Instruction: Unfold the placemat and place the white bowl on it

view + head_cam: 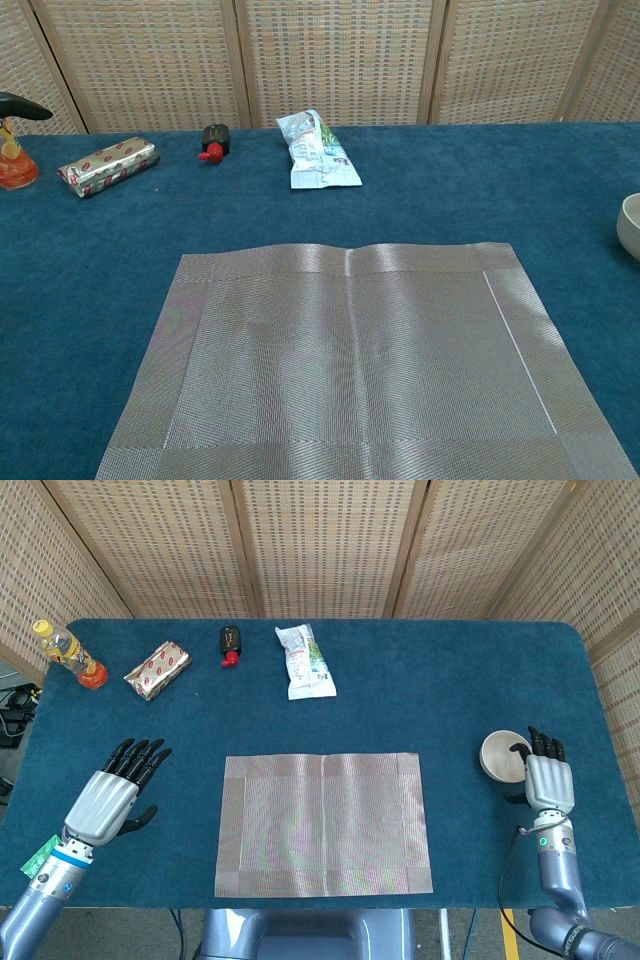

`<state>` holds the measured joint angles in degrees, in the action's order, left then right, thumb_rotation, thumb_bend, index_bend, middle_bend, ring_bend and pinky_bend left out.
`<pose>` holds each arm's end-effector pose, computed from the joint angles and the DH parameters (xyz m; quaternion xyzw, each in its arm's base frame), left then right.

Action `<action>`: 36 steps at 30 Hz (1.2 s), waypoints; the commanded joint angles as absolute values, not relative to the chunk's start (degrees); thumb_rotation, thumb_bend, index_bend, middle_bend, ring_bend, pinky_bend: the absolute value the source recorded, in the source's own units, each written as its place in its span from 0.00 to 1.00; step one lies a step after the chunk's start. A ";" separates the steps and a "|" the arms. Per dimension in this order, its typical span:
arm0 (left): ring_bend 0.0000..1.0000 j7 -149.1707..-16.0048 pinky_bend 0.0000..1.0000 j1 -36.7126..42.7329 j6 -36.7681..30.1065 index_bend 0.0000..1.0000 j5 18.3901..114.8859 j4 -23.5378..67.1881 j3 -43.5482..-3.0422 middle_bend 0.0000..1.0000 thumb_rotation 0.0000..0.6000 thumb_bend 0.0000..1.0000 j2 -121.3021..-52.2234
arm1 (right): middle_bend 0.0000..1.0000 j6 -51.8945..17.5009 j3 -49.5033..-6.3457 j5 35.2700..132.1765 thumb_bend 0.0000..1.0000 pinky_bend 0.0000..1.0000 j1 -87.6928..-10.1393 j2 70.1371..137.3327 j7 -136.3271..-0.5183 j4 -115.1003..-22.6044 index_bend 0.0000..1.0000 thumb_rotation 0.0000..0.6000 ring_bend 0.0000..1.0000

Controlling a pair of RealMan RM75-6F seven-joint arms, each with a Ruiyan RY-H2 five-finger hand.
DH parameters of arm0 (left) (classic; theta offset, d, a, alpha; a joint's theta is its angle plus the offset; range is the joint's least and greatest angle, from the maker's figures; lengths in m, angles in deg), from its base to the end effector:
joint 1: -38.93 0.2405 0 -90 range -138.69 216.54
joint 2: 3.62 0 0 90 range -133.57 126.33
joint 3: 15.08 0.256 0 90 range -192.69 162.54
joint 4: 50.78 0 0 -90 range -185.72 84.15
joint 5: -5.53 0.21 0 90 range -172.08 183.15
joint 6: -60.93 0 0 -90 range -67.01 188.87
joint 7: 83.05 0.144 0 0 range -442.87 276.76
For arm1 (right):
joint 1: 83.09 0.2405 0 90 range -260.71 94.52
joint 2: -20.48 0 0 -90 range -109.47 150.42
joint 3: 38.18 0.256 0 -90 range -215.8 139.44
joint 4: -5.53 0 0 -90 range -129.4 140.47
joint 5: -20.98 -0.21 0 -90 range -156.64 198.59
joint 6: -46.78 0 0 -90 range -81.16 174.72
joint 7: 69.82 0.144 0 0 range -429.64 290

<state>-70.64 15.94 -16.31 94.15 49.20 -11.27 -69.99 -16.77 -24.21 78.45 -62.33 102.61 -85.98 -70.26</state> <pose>-0.2262 0.2309 0.1009 -0.7321 -0.3131 -0.3901 0.4624 -0.3306 -0.3023 0.0809 0.5587 -0.4571 0.2819 0.6320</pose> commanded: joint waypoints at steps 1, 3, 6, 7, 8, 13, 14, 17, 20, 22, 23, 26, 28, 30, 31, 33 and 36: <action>0.00 -70.88 0.00 15.97 -15.88 0.00 94.22 48.99 -11.50 0.00 1.00 0.32 -70.03 | 0.00 -15.04 -23.70 76.43 0.24 0.00 -61.37 104.50 -86.25 -67.05 0.31 1.00 0.00; 0.00 -70.89 0.00 16.00 -15.49 0.00 94.28 48.84 -11.68 0.00 1.00 0.32 -70.12 | 0.00 -14.14 -23.68 75.70 0.24 0.00 -61.00 105.23 -86.18 -65.19 0.32 1.00 0.00; 0.00 -70.80 0.00 16.09 -15.03 0.00 94.15 48.77 -12.01 0.00 1.00 0.32 -70.26 | 0.00 -12.95 -23.70 74.86 0.24 0.00 -60.65 106.20 -85.78 -62.80 0.35 1.00 0.00; 0.00 -70.71 0.00 16.12 -14.93 0.00 94.11 48.73 -12.15 0.00 1.00 0.32 -70.33 | 0.00 -12.56 -23.68 74.63 0.24 0.00 -60.54 106.53 -85.52 -61.99 0.36 1.00 0.00; 0.00 -70.63 0.00 16.19 -14.82 0.00 94.12 48.71 -12.28 0.00 1.00 0.32 -70.41 | 0.01 -12.13 -23.65 74.47 0.24 0.00 -60.39 107.01 -85.12 -60.85 0.38 1.00 0.00; 0.00 -70.35 0.00 16.41 -14.34 0.00 94.13 48.71 -12.72 0.00 1.00 0.32 -70.58 | 0.09 -10.90 -23.90 75.29 0.24 0.00 -59.78 109.37 -82.88 -55.70 0.49 1.00 0.00; 0.00 -70.33 0.00 16.47 -14.30 0.00 94.16 48.71 -12.79 0.00 1.00 0.32 -70.61 | 0.12 -10.82 -23.98 75.63 0.24 0.01 -59.68 109.92 -82.39 -54.62 0.51 1.00 0.00; 0.00 -70.34 0.00 16.61 -14.19 0.00 94.31 48.73 -12.99 0.00 1.00 0.32 -70.64 | 0.18 -11.01 -24.19 77.01 0.24 0.05 -59.38 111.66 -80.71 -51.40 0.58 1.00 0.00; 0.00 -70.50 0.00 16.77 -14.10 0.00 94.45 48.66 -13.22 0.00 1.00 0.32 -70.66 | 0.23 -11.32 -24.38 78.64 0.24 0.08 -59.10 113.61 -78.55 -48.01 0.64 1.00 0.00; 0.00 -70.62 0.00 16.84 -14.00 0.00 94.46 48.59 -13.36 0.00 1.00 0.32 -70.69 | 0.24 -11.51 -24.48 79.50 0.26 0.09 -58.98 114.60 -77.42 -46.37 0.66 1.00 0.00; 0.00 -70.68 0.00 16.88 -13.93 0.00 94.48 48.56 -13.40 0.00 1.00 0.32 -70.70 | 0.25 -11.63 -24.52 79.98 0.27 0.10 -58.90 115.09 -76.80 -45.67 0.66 1.00 0.00; 0.00 -70.87 0.00 16.94 -13.69 0.00 94.57 48.49 -13.55 0.00 1.00 0.32 -70.71 | 0.25 -11.99 -24.65 81.26 0.34 0.10 -58.74 116.18 -75.33 -44.09 0.68 1.00 0.00; 0.00 -71.01 0.00 16.97 -13.55 0.00 94.61 48.45 -13.65 0.00 1.00 0.32 -70.71 | 0.26 -12.37 -24.65 81.98 0.37 0.11 -58.65 116.71 -74.66 -43.42 0.69 1.00 0.00; 0.00 -71.16 0.00 17.01 -13.36 0.00 94.62 48.44 -13.75 0.00 1.00 0.32 -70.69 | 0.27 -13.12 -24.56 82.83 0.40 0.12 -58.60 117.23 -73.84 -42.98 0.71 1.00 0.00; 0.00 -71.21 0.00 17.03 -13.28 0.00 94.62 48.43 -13.80 0.00 1.00 0.32 -70.69 | 0.27 -13.60 -24.51 83.24 0.40 0.12 -58.58 117.46 -73.50 -42.80 0.71 1.00 0.00; 0.00 -71.28 0.00 17.06 -13.12 0.00 94.67 48.45 -13.85 0.00 1.00 0.32 -70.70 | 0.28 -14.53 -24.47 84.01 0.42 0.13 -58.60 117.96 -72.92 -42.45 0.72 1.00 0.00; 0.00 -71.51 0.00 17.17 -13.11 0.00 94.90 48.58 -13.96 0.00 1.00 0.32 -70.58 | 0.28 -15.28 -24.45 84.71 0.43 0.13 -58.72 118.49 -72.60 -42.17 0.73 1.00 0.00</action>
<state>-71.49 17.15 -13.10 94.89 48.57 -13.95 -70.60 -15.16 -24.47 84.59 -58.68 118.37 -72.68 -42.26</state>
